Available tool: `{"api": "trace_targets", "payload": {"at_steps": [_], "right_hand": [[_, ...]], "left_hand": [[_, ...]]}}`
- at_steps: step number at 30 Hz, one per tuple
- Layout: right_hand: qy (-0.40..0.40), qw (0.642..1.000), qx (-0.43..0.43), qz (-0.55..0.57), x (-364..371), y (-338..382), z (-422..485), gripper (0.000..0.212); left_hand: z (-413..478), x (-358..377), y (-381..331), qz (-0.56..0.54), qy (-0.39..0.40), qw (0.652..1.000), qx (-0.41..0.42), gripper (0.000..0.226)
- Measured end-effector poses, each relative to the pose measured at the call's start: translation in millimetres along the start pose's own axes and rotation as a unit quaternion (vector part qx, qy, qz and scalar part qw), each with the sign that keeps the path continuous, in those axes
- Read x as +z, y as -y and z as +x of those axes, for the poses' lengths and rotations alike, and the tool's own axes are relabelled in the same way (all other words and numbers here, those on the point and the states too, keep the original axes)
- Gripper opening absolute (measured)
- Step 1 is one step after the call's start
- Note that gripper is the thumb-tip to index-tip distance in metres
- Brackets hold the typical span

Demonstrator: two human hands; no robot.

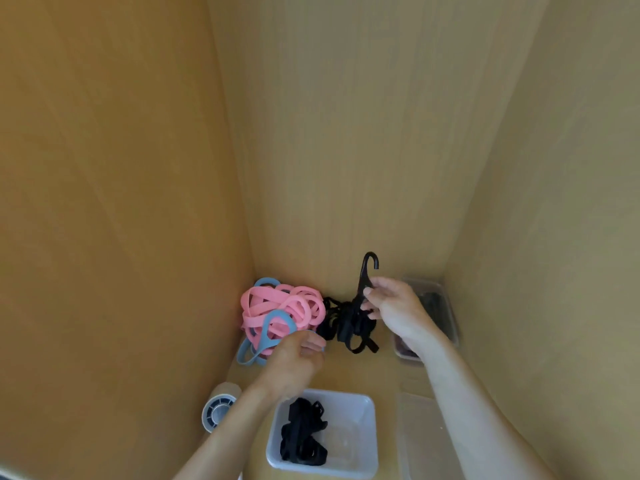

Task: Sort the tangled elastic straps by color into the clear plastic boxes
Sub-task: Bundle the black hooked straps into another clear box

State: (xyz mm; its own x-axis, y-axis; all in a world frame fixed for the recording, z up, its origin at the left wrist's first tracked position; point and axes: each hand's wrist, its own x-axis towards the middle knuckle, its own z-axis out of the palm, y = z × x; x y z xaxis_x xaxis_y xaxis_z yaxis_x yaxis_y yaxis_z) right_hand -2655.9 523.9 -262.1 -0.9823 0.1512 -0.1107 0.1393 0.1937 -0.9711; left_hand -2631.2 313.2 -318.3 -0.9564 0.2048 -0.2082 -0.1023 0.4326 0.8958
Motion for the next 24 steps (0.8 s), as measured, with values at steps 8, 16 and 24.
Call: {"api": "trace_targets", "payload": {"at_steps": [8,16,24], "right_hand": [[0.003,0.994,-0.085,0.065,-13.9,58.9,-4.6,0.025],[-0.014,0.974,-0.173,0.148,-30.2,120.2,-15.4,0.024],[-0.034,0.963,-0.206,0.169,-43.5,169.9,-15.0,0.014]], "left_hand": [[29.5,5.1,-51.7,-0.034,0.002,0.995,0.089,0.046],[40.2,7.4,-105.2,-0.059,-0.032,0.991,0.119,0.047],[44.2,1.1,-140.6,-0.202,0.042,0.973,0.105,0.067]]}}
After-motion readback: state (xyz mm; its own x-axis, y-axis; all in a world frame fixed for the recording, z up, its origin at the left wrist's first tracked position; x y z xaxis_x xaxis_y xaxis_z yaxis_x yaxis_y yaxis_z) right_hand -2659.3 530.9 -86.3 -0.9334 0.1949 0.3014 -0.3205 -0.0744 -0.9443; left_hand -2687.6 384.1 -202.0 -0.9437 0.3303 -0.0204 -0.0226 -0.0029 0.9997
